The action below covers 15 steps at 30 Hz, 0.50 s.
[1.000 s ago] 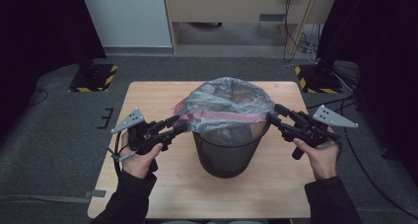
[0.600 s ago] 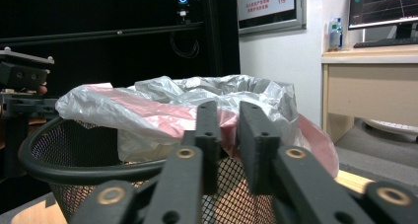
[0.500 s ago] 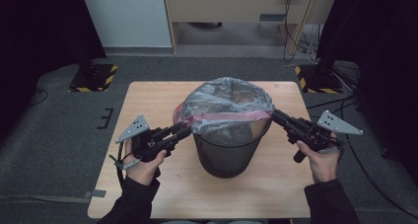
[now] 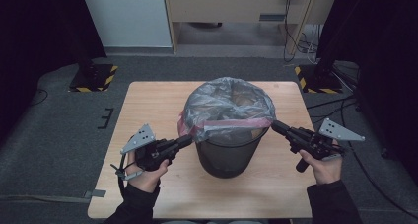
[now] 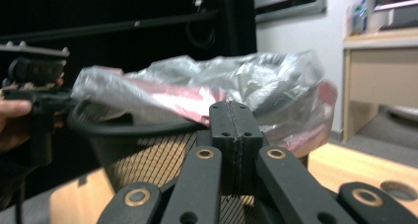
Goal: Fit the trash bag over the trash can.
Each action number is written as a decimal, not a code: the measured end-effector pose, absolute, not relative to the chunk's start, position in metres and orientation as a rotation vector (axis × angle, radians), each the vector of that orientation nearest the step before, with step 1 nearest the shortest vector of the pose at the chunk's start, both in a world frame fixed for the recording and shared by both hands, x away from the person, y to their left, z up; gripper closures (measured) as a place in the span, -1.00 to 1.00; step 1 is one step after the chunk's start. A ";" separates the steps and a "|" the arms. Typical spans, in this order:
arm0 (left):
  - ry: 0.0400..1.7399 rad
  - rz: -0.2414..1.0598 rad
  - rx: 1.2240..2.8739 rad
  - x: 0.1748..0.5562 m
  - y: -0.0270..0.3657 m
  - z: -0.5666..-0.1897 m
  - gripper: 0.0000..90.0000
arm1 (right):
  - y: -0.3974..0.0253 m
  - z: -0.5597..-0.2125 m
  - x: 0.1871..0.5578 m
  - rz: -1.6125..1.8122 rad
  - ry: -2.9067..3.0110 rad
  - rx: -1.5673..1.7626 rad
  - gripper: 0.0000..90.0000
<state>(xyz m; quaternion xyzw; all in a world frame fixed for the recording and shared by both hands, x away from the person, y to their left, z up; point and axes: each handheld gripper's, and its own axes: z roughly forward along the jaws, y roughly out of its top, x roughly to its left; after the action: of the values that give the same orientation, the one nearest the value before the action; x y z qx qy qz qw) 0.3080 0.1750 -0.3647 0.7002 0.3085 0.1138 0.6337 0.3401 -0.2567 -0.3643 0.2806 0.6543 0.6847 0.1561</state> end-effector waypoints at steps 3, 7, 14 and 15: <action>0.684 0.252 1.620 0.305 0.170 -0.369 1.00 | -0.255 -0.369 0.336 1.943 1.956 0.799 1.00; 0.659 0.268 1.657 0.301 0.164 -0.374 1.00 | -0.250 -0.384 0.336 1.889 2.042 0.835 1.00; 0.632 0.279 1.729 0.293 0.155 -0.382 1.00 | -0.247 -0.388 0.336 1.799 2.065 0.863 1.00; 0.625 0.312 1.769 0.291 0.153 -0.383 1.00 | -0.246 -0.389 0.336 1.781 2.067 0.865 1.00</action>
<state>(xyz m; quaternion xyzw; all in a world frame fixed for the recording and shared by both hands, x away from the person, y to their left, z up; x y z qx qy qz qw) 0.2907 0.1528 -0.3827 0.7572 0.2675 0.1336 0.5808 0.3358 -0.2461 -0.3886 0.2991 0.7152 0.6162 0.1392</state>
